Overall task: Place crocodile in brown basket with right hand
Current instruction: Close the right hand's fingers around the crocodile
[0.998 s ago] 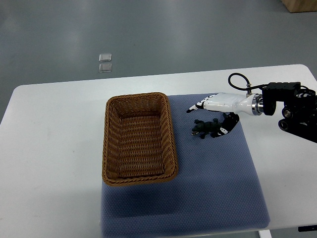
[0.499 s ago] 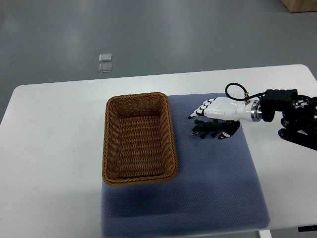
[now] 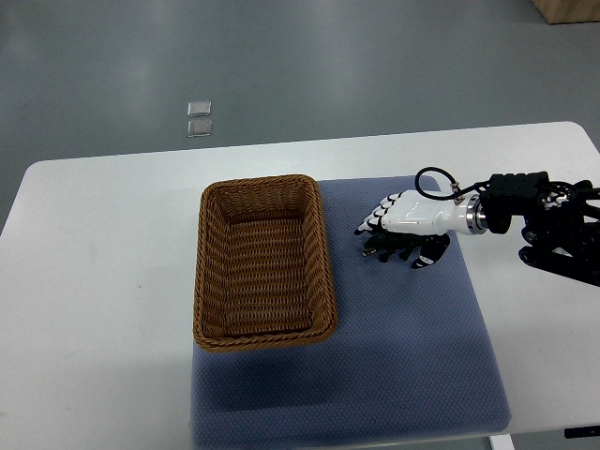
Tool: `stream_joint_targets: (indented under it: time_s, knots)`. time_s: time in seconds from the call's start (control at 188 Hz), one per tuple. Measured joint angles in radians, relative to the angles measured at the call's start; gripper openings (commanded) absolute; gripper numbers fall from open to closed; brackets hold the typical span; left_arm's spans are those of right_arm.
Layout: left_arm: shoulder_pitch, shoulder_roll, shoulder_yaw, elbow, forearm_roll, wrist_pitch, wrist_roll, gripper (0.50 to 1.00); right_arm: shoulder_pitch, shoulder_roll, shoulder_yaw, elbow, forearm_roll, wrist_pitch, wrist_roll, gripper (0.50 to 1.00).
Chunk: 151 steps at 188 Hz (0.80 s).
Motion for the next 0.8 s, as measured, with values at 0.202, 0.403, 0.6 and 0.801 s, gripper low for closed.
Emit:
stream_joint_targets:
  time_s: [0.202,0.403,0.6,0.801]
  knots:
    - [0.0,0.0,0.0,0.0,0.0,0.0,0.0,1.0,0.017,0.006,-0.02,-0.013,-0.016,0.0,0.0,0.874]
    - [0.0,0.0,0.0,0.0,0.0,0.0,0.0,1.0,0.04,0.01,-0.051,-0.021,-0.032,0.0,0.0,0.84]
    - [0.0,0.0,0.0,0.0,0.0,0.001,0.0,1.0,0.055,0.013,-0.065,-0.027,-0.034,0.0,0.0,0.829]
    - [0.0,0.0,0.0,0.0,0.0,0.0,0.0,1.0,0.059,0.028,-0.084,-0.028,-0.037,0.0,-0.001,0.827]
